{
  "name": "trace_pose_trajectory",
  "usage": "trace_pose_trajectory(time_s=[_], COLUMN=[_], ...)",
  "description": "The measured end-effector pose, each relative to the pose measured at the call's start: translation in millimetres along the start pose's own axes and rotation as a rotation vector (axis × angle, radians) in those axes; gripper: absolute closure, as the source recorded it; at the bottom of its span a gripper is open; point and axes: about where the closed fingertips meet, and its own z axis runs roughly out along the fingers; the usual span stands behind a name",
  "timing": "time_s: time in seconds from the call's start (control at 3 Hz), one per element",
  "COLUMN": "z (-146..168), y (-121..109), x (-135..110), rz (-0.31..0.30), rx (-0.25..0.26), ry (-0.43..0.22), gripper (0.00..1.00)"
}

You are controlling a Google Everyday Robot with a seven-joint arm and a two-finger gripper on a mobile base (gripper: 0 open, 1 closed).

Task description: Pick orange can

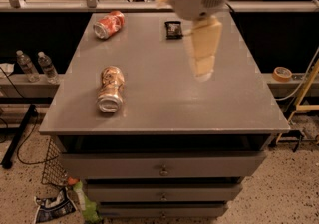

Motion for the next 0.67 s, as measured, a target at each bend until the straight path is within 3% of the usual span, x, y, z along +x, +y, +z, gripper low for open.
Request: trace_pose_trajectory(time_s=[0.33,0.67], z=[-4.6,-10.0], y=[-14.6,-17.2], x=[-18.4,-20.8], rz=[-0.050,-0.053], rx=[0.036,0.058], ry=[0.004,0.002], gripper=[0.00,0.00])
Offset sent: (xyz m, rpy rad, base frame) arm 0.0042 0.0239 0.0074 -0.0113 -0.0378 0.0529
